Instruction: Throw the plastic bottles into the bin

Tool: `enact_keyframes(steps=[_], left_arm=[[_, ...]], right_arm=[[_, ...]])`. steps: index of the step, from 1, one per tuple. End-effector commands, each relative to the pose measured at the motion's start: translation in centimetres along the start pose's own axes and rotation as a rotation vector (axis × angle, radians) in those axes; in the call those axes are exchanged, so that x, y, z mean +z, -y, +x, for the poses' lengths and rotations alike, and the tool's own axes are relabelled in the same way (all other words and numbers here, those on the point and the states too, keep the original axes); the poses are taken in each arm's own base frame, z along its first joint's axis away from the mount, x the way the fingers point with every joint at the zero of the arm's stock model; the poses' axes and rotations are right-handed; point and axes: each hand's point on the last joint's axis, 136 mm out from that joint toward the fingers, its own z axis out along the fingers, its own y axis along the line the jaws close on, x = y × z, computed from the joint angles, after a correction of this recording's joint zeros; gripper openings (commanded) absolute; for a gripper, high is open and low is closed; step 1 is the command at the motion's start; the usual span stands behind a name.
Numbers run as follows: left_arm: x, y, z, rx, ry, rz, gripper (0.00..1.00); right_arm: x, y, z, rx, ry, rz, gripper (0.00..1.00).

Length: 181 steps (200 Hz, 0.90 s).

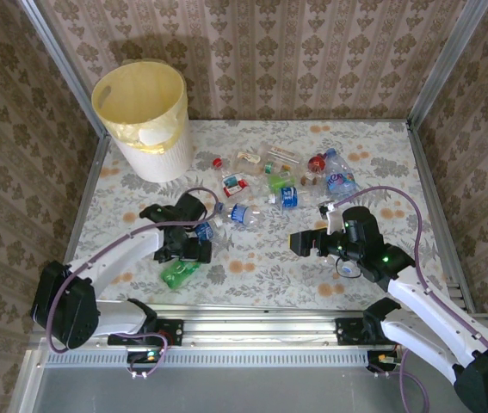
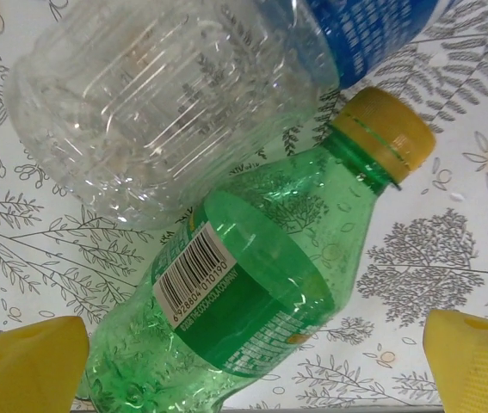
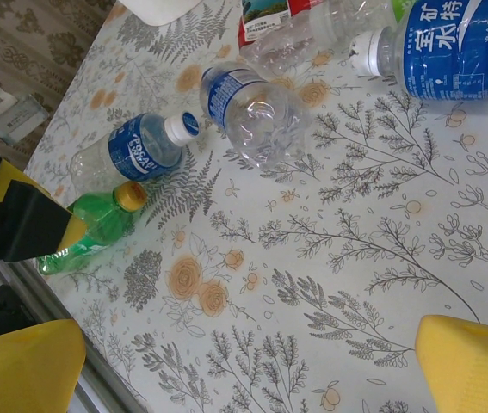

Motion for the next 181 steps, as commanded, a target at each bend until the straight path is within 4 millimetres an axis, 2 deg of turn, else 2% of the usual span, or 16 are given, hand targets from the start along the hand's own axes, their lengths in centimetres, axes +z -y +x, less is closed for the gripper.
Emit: enact_keyframes(steps=[1, 72, 122, 181], left_arm=[[0.7, 0.1, 0.3, -0.017, -0.014, -0.002, 1.00], [2.4, 0.8, 0.8, -0.005, -0.048, 0.031, 1.00], [3.3, 2.1, 1.4, -0.018, -0.058, 0.117, 0.94], [4.1, 2.4, 2.0, -0.025, -0.070, 0.136, 0.83]], right_arm=[[0.2, -0.2, 0.6, -0.013, -0.011, -0.020, 1.00], [0.2, -0.2, 0.7, -0.007, -0.010, -0.022, 1.00], [0.2, -0.2, 0.8, -0.004, -0.013, -0.023, 1.00], [0.3, -0.1, 0.8, -0.002, -0.017, -0.023, 1.00]])
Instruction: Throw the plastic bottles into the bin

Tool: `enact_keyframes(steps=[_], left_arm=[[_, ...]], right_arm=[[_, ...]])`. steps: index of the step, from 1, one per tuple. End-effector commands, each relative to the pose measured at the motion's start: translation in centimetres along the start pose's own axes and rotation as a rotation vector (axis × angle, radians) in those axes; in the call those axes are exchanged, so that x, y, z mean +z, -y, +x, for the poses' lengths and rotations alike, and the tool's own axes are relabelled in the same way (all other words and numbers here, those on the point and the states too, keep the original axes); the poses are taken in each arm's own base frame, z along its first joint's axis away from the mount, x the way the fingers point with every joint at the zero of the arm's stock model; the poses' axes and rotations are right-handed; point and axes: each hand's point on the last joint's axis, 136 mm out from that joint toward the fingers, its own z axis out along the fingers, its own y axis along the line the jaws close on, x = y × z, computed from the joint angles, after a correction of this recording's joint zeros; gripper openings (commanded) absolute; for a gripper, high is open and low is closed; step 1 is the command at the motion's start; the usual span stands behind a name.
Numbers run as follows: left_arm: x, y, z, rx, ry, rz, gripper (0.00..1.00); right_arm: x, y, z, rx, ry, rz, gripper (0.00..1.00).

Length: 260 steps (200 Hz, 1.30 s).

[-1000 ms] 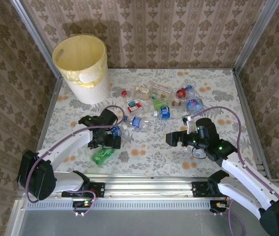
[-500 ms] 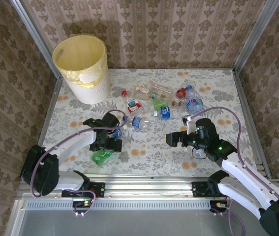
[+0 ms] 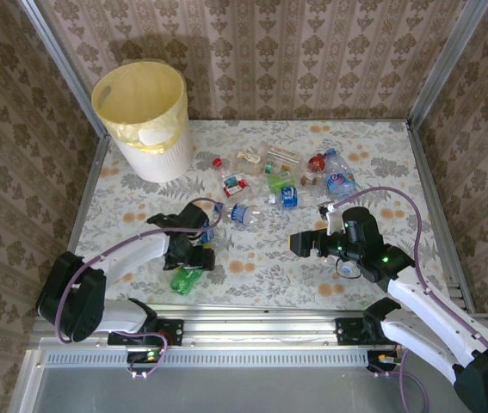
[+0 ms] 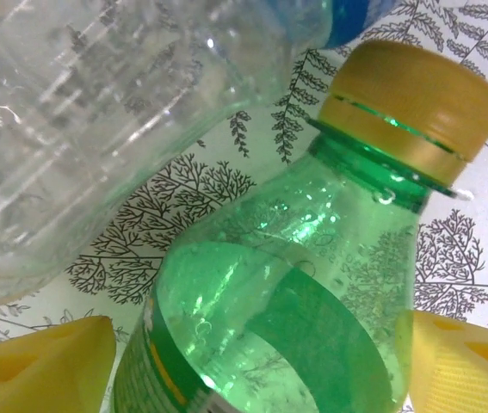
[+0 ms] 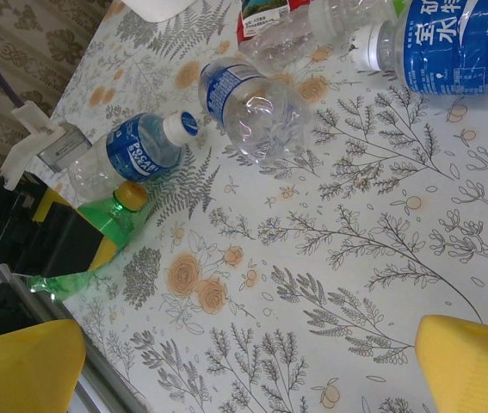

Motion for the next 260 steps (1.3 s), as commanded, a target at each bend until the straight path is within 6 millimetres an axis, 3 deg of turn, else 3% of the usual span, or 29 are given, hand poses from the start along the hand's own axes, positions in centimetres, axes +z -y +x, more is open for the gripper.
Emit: enact_keyframes(steps=[1, 129, 260], left_arm=[[0.4, 0.5, 0.6, -0.009, -0.012, 0.030, 0.82], [0.5, 1.7, 0.5, -0.011, 0.033, 0.100, 0.47], [-2.3, 3.4, -0.4, 0.021, 0.160, 0.234, 0.34]], right_arm=[[0.3, -0.2, 0.6, -0.004, -0.012, -0.023, 1.00], [0.1, -0.4, 0.8, -0.019, -0.017, -0.033, 1.00], [-1.0, -1.7, -0.8, -0.097, 0.017, -0.054, 1.00]])
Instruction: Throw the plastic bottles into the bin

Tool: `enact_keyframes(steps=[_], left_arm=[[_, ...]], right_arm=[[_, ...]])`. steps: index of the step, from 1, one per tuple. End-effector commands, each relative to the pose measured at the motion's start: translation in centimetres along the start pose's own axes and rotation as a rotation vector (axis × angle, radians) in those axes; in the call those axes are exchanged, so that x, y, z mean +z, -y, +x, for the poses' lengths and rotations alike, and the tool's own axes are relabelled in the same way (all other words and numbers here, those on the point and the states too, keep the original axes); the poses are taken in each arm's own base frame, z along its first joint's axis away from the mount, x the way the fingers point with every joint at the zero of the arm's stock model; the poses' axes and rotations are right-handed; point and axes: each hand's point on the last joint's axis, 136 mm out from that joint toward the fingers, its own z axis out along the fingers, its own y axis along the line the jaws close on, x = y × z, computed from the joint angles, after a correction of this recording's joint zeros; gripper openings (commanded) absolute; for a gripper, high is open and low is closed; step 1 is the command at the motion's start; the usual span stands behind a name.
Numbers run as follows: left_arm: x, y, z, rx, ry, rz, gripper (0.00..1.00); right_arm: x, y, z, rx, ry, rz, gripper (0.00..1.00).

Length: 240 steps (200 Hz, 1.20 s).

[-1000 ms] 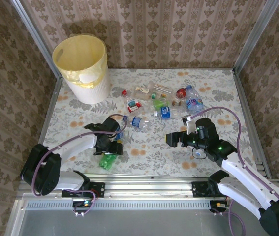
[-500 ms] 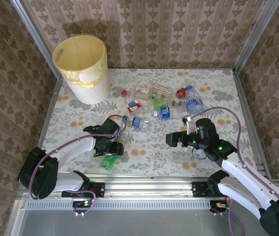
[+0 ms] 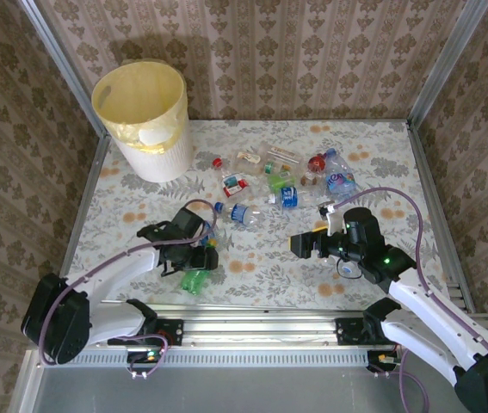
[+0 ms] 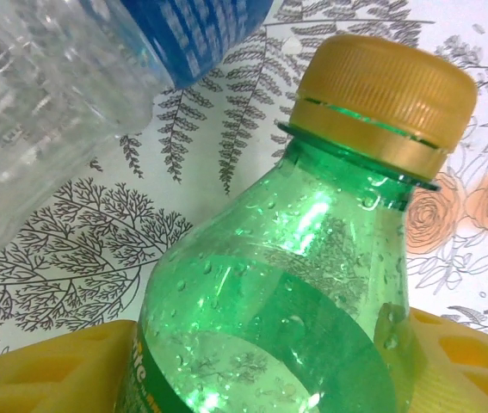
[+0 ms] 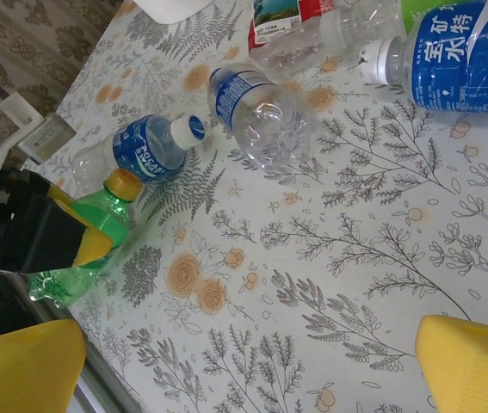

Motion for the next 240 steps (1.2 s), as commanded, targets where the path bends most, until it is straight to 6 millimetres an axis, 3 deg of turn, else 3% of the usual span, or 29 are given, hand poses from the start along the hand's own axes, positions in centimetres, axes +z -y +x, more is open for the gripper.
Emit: enact_keyframes(steps=[1, 41, 91, 137, 164, 181, 208, 240], left_arm=[[-0.6, 0.8, 0.0, 0.005, 0.024, 0.045, 0.34], [-2.5, 1.9, -1.0, 0.027, 0.101, 0.095, 0.33], [-5.3, 4.6, -3.7, 0.045, 0.207, 0.194, 0.30], [-9.4, 7.5, -6.9, 0.090, 0.334, 0.287, 0.30], [-12.4, 8.1, -9.4, 0.100, 0.428, 0.306, 0.30], [-14.5, 7.3, -11.7, 0.074, 0.508, 0.285, 0.26], [-18.7, 5.3, -16.0, 0.022, 0.674, 0.290, 0.22], [-24.4, 4.9, -20.0, 0.072, 0.877, 0.297, 0.23]], right_arm=[[-0.6, -1.4, -0.7, -0.044, 0.006, -0.042, 1.00], [-0.8, -2.0, -1.4, -0.057, 0.023, -0.066, 1.00], [-1.5, -3.4, -3.3, -0.096, 0.075, -0.100, 1.00], [-2.5, -4.5, -5.1, -0.156, 0.122, -0.104, 1.00], [-3.3, -5.5, -6.4, -0.194, 0.143, -0.110, 1.00], [-4.0, -6.2, -7.3, -0.223, 0.154, -0.109, 1.00], [-5.0, -7.6, -8.5, -0.245, 0.167, -0.137, 1.00], [-5.5, -8.3, -9.1, -0.265, 0.166, -0.151, 1.00]])
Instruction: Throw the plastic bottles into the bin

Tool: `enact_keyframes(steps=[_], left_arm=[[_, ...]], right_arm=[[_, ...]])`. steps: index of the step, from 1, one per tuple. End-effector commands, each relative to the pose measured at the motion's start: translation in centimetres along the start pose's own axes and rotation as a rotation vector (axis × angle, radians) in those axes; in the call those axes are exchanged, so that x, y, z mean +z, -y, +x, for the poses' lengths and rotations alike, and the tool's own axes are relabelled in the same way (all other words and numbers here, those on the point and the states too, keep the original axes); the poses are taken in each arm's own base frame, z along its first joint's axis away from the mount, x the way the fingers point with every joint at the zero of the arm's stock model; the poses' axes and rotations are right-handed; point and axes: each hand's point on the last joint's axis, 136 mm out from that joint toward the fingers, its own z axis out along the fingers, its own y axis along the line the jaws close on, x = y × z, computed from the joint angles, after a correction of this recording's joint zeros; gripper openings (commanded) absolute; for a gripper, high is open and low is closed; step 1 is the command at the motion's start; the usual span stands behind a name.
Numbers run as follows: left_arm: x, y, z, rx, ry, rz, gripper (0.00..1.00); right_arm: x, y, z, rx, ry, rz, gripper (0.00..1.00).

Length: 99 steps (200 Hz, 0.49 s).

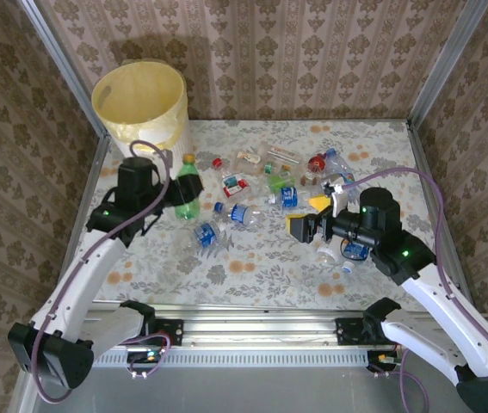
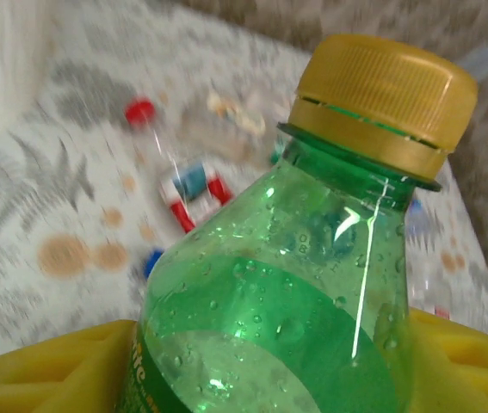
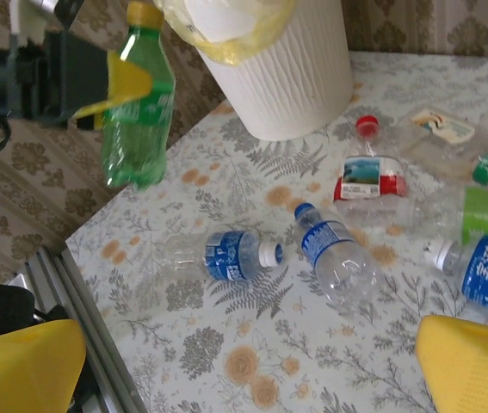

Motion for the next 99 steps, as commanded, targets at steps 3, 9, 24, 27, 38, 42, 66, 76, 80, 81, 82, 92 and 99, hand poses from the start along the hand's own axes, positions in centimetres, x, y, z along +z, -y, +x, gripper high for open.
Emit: enact_keyframes(steps=[3, 9, 24, 27, 38, 42, 66, 76, 80, 81, 82, 92, 99], left_arm=[[-1.7, 2.5, -5.9, 0.114, 0.179, 0.080, 0.23], [-2.1, 2.8, -7.0, 0.130, 0.213, 0.087, 0.23], [-3.3, 3.5, -9.7, 0.167, 0.303, 0.098, 0.23], [-3.6, 3.6, -10.2, 0.175, 0.320, 0.100, 0.23], [-4.4, 4.0, -12.0, 0.198, 0.385, 0.112, 0.23], [-4.7, 4.1, -12.6, 0.207, 0.409, 0.120, 0.23], [-6.7, 5.0, -15.7, 0.263, 0.562, 0.146, 0.22], [-7.7, 5.3, -16.8, 0.285, 0.632, 0.141, 0.23], [-8.0, 5.5, -17.2, 0.295, 0.656, 0.140, 0.23], [-8.1, 5.5, -17.3, 0.297, 0.661, 0.140, 0.23], [-8.2, 5.5, -17.4, 0.300, 0.668, 0.140, 0.23], [-9.3, 6.0, -18.4, 0.329, 0.734, 0.140, 0.23], [-10.0, 6.3, -19.0, 0.348, 0.773, 0.133, 0.23]], right_arm=[[-0.3, -0.7, -0.1, -0.027, -0.032, -0.017, 1.00], [-0.3, -0.7, -0.1, -0.031, -0.034, -0.015, 1.00], [-0.5, -0.6, -0.2, -0.041, -0.030, -0.006, 1.00], [-0.5, -0.6, -0.2, -0.043, -0.030, -0.006, 1.00], [-0.5, -0.6, 0.0, -0.047, -0.033, -0.005, 1.00], [-0.5, -0.6, -0.1, -0.049, -0.030, -0.003, 1.00], [-0.6, -0.5, 0.0, -0.062, -0.034, 0.000, 1.00], [-0.6, -0.5, 0.1, -0.067, -0.041, 0.003, 1.00], [-0.7, -0.5, 0.1, -0.071, -0.043, 0.004, 1.00], [-0.6, -0.5, 0.2, -0.071, -0.044, 0.004, 1.00], [-0.6, -0.5, 0.2, -0.071, -0.045, 0.004, 1.00], [-0.7, -0.5, 0.1, -0.077, -0.046, 0.004, 1.00], [-0.7, -0.5, 0.1, -0.080, -0.047, 0.004, 1.00]])
